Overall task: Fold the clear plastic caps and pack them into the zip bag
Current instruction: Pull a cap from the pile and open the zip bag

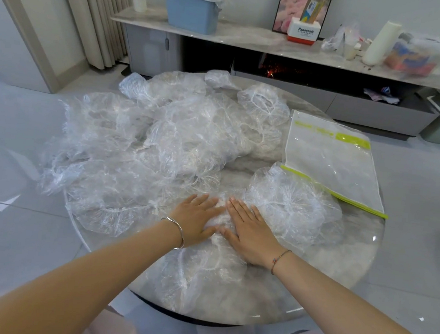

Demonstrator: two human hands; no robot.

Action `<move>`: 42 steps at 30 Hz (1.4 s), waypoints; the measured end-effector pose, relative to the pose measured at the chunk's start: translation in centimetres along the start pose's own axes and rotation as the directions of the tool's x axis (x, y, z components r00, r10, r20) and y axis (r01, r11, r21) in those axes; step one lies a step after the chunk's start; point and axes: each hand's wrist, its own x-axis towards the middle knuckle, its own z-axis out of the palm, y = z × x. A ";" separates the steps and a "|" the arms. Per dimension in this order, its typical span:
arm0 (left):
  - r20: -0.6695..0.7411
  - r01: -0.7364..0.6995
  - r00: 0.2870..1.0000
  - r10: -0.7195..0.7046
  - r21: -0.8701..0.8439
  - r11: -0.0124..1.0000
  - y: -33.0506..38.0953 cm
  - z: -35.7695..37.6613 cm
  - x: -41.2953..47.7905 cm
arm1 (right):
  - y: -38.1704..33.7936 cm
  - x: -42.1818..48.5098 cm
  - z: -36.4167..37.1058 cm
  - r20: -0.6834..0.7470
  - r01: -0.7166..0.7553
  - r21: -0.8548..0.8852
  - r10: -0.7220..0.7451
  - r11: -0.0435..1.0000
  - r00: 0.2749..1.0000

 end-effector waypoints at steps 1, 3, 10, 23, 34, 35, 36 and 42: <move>-0.027 -0.005 1.000 0.005 0.031 1.000 -0.4 -0.4 0.0 | 0.0 -0.1 -0.4 -0.012 0.005 0.001 -0.005 1.000 1.000; -0.108 -0.003 0.994 0.011 0.071 0.997 -0.7 -1.2 -0.2 | 0.0 -0.2 -1.2 -0.069 0.024 0.001 -0.024 1.000 0.997; -0.539 -0.197 0.823 -0.183 -0.571 0.797 -0.2 -4.4 0.3 | -0.6 -0.7 -5.5 -0.443 -0.041 0.418 0.243 0.908 0.863; 0.051 0.062 0.976 -0.212 -0.997 0.044 -0.5 -8.4 -0.7 | 0.5 -3.0 -10.6 -0.063 -0.009 0.942 0.203 0.336 0.977; 0.328 0.300 0.944 -0.025 -0.889 -0.347 -0.3 -9.9 -1.5 | 0.6 -4.0 -12.2 -0.087 0.046 0.976 0.185 0.212 0.979; 0.338 0.321 0.941 -0.031 -0.914 -0.247 0.0 -9.8 -1.4 | 0.5 -4.1 -12.2 -0.088 0.042 0.971 0.191 0.236 0.978; 0.332 0.322 0.942 -0.051 -0.936 -0.145 0.5 -9.7 -1.4 | 0.5 -4.1 -12.1 -0.097 0.038 0.962 0.209 0.270 0.973; 0.118 0.133 0.964 -0.238 -0.990 0.048 2.3 -8.8 -0.9 | 0.8 -3.6 -10.8 -0.234 0.061 0.924 0.434 0.377 0.870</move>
